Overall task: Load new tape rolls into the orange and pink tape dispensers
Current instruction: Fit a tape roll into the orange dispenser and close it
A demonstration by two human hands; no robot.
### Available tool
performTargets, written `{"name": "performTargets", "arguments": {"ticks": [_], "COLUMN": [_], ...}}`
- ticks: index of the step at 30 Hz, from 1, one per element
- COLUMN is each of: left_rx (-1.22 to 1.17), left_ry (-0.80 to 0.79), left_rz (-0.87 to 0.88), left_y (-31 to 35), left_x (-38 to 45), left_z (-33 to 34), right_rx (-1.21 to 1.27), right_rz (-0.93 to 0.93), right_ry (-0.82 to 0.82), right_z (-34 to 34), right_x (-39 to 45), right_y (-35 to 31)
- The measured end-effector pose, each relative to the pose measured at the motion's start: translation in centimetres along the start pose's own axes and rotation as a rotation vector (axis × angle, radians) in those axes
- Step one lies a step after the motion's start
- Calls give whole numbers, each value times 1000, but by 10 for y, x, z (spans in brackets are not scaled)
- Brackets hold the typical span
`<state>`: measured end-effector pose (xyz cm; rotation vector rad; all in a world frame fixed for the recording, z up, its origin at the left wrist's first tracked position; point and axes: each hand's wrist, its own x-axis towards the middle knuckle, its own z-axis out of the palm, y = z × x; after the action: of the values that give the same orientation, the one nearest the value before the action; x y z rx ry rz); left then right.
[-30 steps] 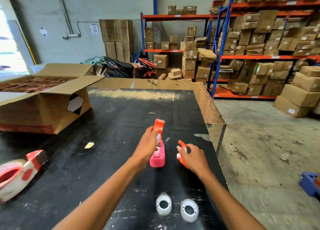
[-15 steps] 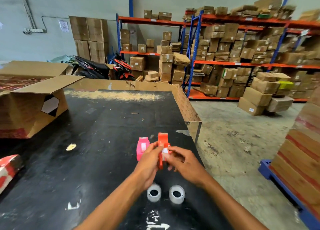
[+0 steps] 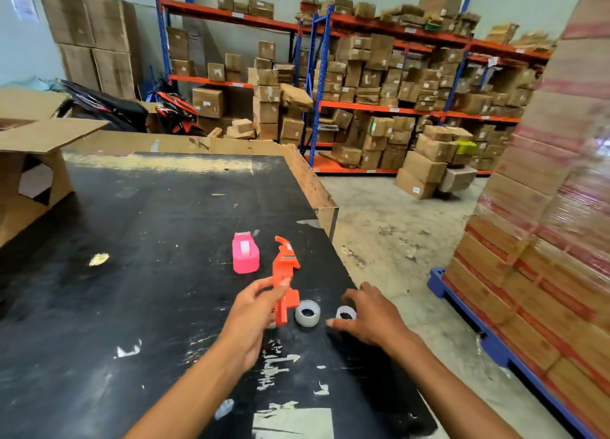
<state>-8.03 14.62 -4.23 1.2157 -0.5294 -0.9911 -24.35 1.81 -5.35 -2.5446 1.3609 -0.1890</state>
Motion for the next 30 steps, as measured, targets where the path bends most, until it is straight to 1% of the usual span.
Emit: {"name": "performTargets", "arguments": {"ticks": [2,4,6,8,9,11,12,13,14,15,16,19,22,25,28,30], "left_rx": [-36,-54,-55,-46,-47,-53,-63,-72,-75,-75,-77,-84,-107,-169,-208,-199], "left_ry": [5,0,-10,-14,-13,8,17,17,7,-7,-24,-60,-70,-56,-32,-8], "left_rz": [8,-3,-4,3,5,12,11,8,2,0,-4,4,10,-28,-67,-66], "left_y": [2,6,10,14,16,17,18,17,17,18,19,23,26,28,33,39], "left_x": [-10,-22,-33,-44,-49,-54,-57,-58,-58,-59,-59,-57,-50,-37,-16,-1], "left_z": [-10,-20,-28,-38,-42,-52,-56,-58,-58,-58,-57,-52,-46,-42,-40,-41], "right_rx": [-1,-23,-64,40,180,662,912,1091,1158,1187,1199,1232,1168,1099,1061,1054], "right_rz": [-85,-153,-169,-155,-134,-60,-56,-83,-130,-180,-221,-272,-323,-354,-413,-378], "right_ry": [57,25,-37,-17,21,60,0,-89,-162,-217,-235,-238,-223,-174,-196,-153], "right_z": [3,10,19,26,27,22,18,13,10,6,3,-6,-11,-16,-22,-28], "right_x": [-1,1,2,0,-4,-15,-23,-31,-36,-42,-46,-50,-44,-33,-10,12], "right_y": [-19,-40,-56,-67,-71,-82,-89,-94,-96,-99,-101,-102,-102,-105,-105,-104]}}
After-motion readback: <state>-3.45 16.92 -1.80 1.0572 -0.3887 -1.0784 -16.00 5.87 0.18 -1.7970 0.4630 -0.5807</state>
